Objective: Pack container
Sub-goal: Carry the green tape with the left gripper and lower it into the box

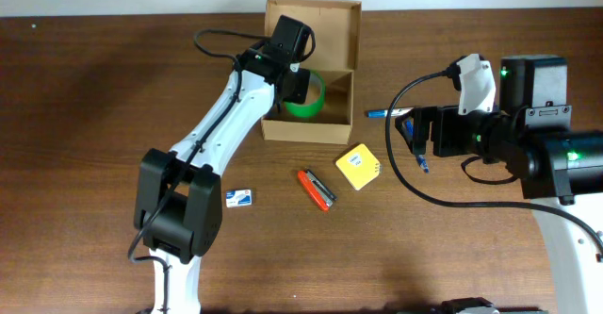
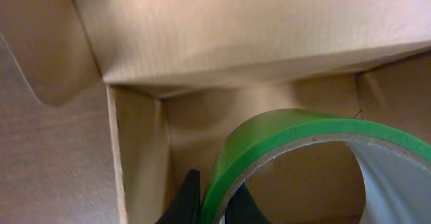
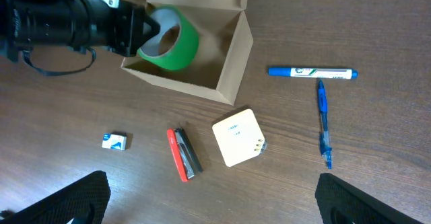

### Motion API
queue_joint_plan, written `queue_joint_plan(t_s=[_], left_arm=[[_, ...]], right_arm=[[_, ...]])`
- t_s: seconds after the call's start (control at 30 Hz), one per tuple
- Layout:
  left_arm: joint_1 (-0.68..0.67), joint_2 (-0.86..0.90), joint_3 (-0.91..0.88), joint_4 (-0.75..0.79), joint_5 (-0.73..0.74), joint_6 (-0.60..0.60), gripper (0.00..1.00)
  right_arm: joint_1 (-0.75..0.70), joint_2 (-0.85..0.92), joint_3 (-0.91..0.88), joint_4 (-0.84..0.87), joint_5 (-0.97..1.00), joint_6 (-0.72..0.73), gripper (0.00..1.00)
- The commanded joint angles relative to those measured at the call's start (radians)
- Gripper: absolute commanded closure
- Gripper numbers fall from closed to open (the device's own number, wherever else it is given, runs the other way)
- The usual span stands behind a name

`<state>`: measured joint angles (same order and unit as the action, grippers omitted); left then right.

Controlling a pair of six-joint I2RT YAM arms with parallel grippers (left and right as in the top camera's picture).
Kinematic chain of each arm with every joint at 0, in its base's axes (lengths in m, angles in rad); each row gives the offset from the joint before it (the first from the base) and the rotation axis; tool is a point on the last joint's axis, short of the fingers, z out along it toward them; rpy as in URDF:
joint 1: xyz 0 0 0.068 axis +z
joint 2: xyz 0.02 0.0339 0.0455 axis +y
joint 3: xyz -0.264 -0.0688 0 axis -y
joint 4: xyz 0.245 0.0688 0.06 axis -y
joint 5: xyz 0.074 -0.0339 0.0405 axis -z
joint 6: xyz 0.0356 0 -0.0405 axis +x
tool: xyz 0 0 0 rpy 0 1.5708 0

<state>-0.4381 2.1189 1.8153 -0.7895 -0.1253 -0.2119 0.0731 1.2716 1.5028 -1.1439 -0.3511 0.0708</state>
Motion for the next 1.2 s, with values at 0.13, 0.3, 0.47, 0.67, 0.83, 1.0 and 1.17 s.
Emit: queue_joint_plan(t_s=[0.13, 0.3, 0.47, 0.67, 0.83, 1.0, 1.17], left_arm=[[0.003, 0.010, -0.051, -0.002, -0.027, -0.117, 0.98], [0.002, 0.010, -0.051, 0.006, -0.034, -0.136, 0.98], [0.002, 0.010, -0.051, -0.005, -0.033, -0.147, 0.98], [-0.003, 0.010, -0.051, -0.036, -0.032, -0.169, 0.98], [-0.003, 0.010, -0.051, -0.041, -0.032, -0.169, 0.98], [-0.003, 0.010, -0.051, -0.043, -0.032, -0.169, 0.98], [-0.003, 0.010, -0.051, -0.049, -0.033, -0.169, 0.97]], right_arm=[[0.005, -0.007, 0.015, -0.001, 0.016, -0.008, 0.01], [0.005, -0.007, 0.015, -0.001, 0.016, -0.008, 0.01], [0.005, -0.007, 0.015, -0.001, 0.016, -0.008, 0.01], [0.005, -0.007, 0.015, 0.000, 0.016, -0.008, 0.01], [0.005, -0.007, 0.015, -0.001, 0.015, -0.007, 0.01], [0.005, -0.007, 0.015, -0.005, 0.015, -0.007, 0.01], [0.005, -0.007, 0.015, -0.005, 0.015, -0.007, 0.01]])
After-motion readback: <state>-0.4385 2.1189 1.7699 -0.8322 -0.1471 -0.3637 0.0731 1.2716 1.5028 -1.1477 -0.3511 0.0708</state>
